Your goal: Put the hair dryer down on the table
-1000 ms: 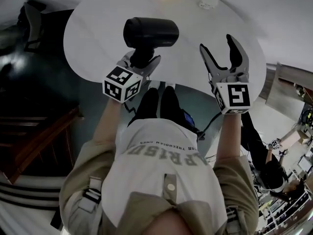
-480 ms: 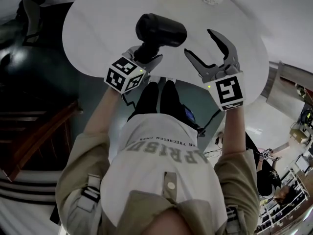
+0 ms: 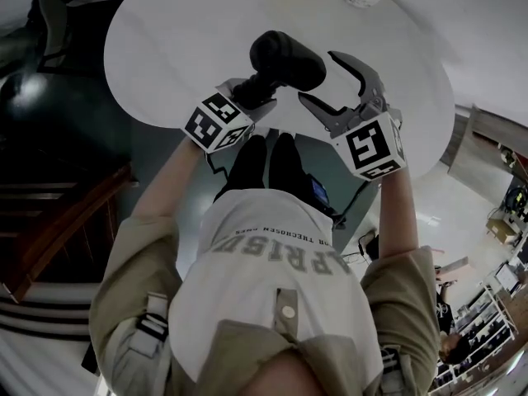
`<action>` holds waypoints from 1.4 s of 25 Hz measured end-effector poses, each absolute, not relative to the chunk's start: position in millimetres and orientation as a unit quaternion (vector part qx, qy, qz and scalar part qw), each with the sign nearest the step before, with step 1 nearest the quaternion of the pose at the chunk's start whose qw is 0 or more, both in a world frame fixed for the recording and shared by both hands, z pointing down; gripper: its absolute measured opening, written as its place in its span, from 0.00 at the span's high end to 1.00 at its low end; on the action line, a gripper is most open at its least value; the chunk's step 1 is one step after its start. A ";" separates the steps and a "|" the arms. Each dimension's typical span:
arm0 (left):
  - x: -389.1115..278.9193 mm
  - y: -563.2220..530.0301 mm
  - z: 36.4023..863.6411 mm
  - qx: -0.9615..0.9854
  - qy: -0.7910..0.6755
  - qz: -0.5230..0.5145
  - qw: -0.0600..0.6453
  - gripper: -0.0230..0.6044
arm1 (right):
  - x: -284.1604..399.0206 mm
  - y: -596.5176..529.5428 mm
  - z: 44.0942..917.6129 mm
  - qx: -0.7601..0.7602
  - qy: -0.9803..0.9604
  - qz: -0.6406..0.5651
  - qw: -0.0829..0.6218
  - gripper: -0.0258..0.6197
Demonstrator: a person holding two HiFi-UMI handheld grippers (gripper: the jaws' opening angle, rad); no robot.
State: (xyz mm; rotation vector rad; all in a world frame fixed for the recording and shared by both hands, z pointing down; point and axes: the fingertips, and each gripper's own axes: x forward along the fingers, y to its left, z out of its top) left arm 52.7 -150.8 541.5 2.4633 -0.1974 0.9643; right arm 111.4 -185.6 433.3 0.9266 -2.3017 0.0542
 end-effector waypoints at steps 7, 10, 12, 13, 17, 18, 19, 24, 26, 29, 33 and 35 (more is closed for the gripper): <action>60.5 -139.8 551.8 0.892 -0.049 0.376 0.248 0.74 | 105.5 -183.1 454.9 0.317 -0.882 0.024 0.347 0.38; 60.6 -135.8 556.1 0.886 -0.042 0.386 0.255 0.73 | 103.1 -181.6 463.7 0.310 -0.883 0.032 0.351 0.38; 60.8 -133.5 559.0 0.881 -0.037 0.392 0.263 0.73 | 102.3 -182.3 470.4 0.309 -0.882 0.039 0.352 0.38; 60.8 -132.3 560.2 0.878 -0.035 0.394 0.268 0.73 | 102.0 -182.8 473.5 0.310 -0.882 0.042 0.353 0.37; 59.3 -128.8 564.2 0.868 -0.033 0.404 0.287 0.73 | 101.6 -185.3 483.0 0.318 -0.878 0.052 0.355 0.37; 59.1 -128.3 564.8 0.866 -0.032 0.405 0.292 0.73 | 101.6 -186.1 485.1 0.321 -0.876 0.052 0.357 0.36; 59.4 -127.8 565.3 0.864 -0.031 0.406 0.296 0.73 | 101.8 -187.1 486.9 0.324 -0.874 0.051 0.358 0.36; 61.2 -126.3 566.5 0.858 -0.028 0.404 0.315 0.73 | 102.4 -191.3 492.8 0.335 -0.869 0.044 0.361 0.35; 61.3 -125.4 567.0 0.856 -0.026 0.405 0.320 0.73 | 102.6 -191.6 494.2 0.335 -0.869 0.045 0.362 0.35; 61.5 -123.5 568.2 0.852 -0.024 0.408 0.327 0.73 | 103.2 -191.0 496.7 0.335 -0.868 0.055 0.362 0.36; 60.2 -121.6 571.6 0.846 -0.021 0.419 0.329 0.72 | 104.4 -189.8 502.7 0.341 -0.864 0.073 0.364 0.37; 59.4 -121.7 573.7 0.845 -0.022 0.424 0.326 0.72 | 104.9 -189.5 505.1 0.347 -0.861 0.077 0.363 0.37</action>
